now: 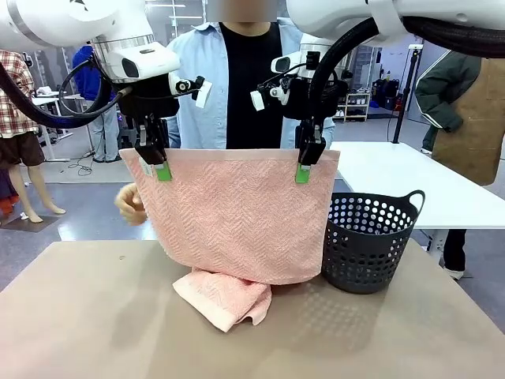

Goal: Fold the towel.
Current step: Grab the top end of the 100 cm Hotel Towel extended by the human, then release the end of the 100 cm Hotel Towel you were holding and grab the top end of the folded side.

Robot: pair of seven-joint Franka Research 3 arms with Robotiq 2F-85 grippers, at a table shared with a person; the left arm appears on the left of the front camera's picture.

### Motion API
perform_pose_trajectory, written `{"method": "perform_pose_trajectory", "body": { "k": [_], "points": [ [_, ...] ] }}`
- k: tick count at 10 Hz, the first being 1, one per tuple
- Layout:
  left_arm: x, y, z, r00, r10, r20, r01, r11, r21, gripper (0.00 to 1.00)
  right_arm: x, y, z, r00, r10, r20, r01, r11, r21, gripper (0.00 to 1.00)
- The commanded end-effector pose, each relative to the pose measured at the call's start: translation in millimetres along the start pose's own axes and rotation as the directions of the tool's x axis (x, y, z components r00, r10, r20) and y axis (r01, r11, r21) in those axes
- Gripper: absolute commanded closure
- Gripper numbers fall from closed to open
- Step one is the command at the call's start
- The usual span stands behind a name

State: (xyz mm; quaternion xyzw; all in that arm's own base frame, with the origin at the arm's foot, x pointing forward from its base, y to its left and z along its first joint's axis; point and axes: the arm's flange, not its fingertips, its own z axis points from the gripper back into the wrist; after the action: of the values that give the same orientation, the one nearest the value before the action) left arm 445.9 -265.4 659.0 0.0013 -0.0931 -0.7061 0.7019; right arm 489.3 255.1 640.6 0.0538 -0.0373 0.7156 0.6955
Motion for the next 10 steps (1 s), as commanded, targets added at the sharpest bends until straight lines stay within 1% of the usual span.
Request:
{"method": "perform_pose_trajectory", "body": {
  "k": [1, 10],
  "points": [
    [-1.2, -0.1, 0.0, 1.000, 0.005, 0.000, -0.005, 1.000, 0.000, 1.00, -0.7, 1.1, -0.5, 1.000, -0.001, -0.001, 0.001, 1.000, 0.001, 1.00],
    [-1.2, -0.1, 0.0, 1.000, 0.005, 0.000, -0.005, 1.000, 0.000, 1.00, -0.7, 1.1, -0.5, 1.000, -0.001, -0.001, 0.001, 1.000, 0.001, 1.00]
  ]
}}
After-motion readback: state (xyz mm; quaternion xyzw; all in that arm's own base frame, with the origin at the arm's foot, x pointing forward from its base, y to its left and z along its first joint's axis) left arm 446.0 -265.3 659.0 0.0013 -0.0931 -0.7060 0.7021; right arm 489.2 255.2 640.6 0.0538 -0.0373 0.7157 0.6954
